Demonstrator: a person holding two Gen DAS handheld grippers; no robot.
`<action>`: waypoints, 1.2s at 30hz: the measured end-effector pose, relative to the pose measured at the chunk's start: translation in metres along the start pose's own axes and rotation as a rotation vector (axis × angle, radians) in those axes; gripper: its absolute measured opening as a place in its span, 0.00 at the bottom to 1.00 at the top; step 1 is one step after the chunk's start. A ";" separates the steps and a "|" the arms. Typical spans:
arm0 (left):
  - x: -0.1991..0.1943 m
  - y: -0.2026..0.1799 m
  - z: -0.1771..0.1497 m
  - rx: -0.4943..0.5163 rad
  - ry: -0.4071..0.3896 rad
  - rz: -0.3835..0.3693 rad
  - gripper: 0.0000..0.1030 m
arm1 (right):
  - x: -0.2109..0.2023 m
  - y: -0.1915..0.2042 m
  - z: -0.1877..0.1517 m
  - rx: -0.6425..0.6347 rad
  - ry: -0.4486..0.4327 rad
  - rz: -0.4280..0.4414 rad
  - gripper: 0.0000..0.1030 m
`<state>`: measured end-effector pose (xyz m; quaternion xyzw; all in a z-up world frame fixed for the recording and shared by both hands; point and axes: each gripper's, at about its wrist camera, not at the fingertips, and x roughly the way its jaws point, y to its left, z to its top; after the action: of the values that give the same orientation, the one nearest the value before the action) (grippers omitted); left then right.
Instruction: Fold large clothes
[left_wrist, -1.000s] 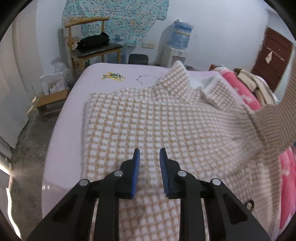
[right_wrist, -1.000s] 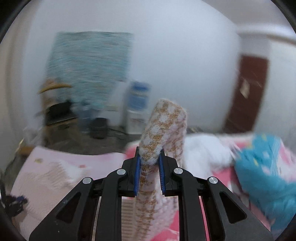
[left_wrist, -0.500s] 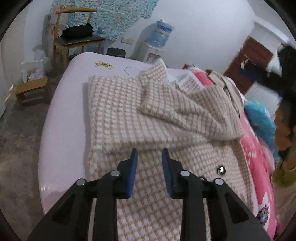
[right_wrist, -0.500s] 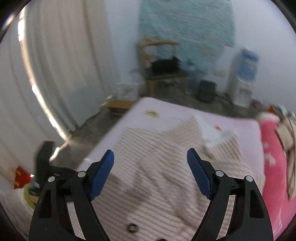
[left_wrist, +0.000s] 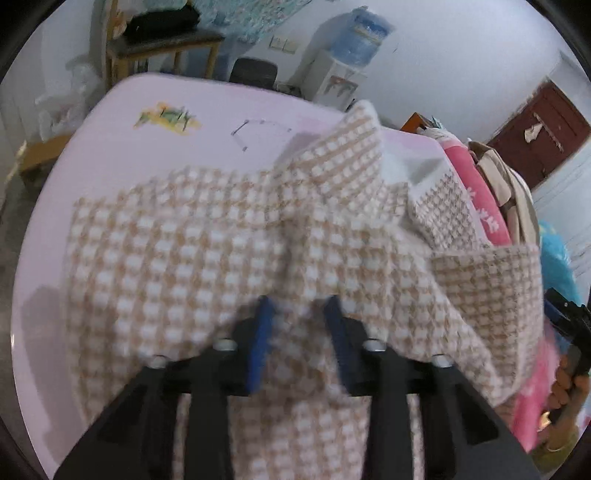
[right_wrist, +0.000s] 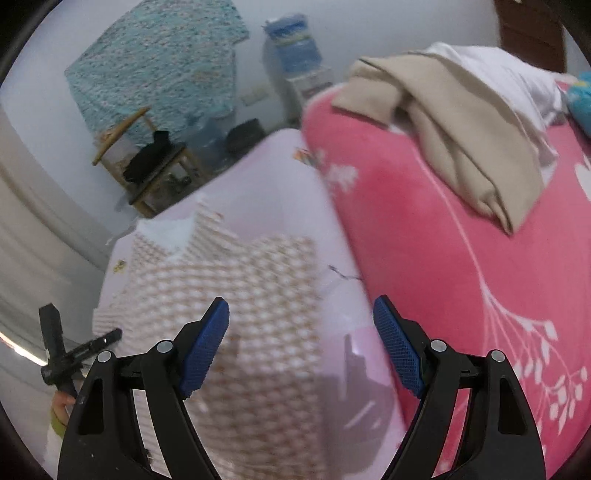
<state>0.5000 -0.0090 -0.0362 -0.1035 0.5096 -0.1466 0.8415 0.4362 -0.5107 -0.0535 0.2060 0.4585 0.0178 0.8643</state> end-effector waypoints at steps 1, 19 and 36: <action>-0.003 -0.005 -0.001 0.031 -0.020 0.017 0.11 | 0.001 -0.003 -0.001 -0.002 0.000 -0.003 0.75; -0.084 0.037 -0.063 0.078 -0.260 0.177 0.07 | 0.066 0.045 0.003 -0.194 0.084 -0.052 0.28; -0.070 0.041 -0.079 0.130 -0.306 0.350 0.07 | 0.068 0.068 -0.007 -0.310 0.007 -0.114 0.26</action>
<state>0.4053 0.0519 -0.0275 0.0199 0.3757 -0.0134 0.9264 0.4807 -0.4316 -0.0852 0.0438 0.4643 0.0402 0.8837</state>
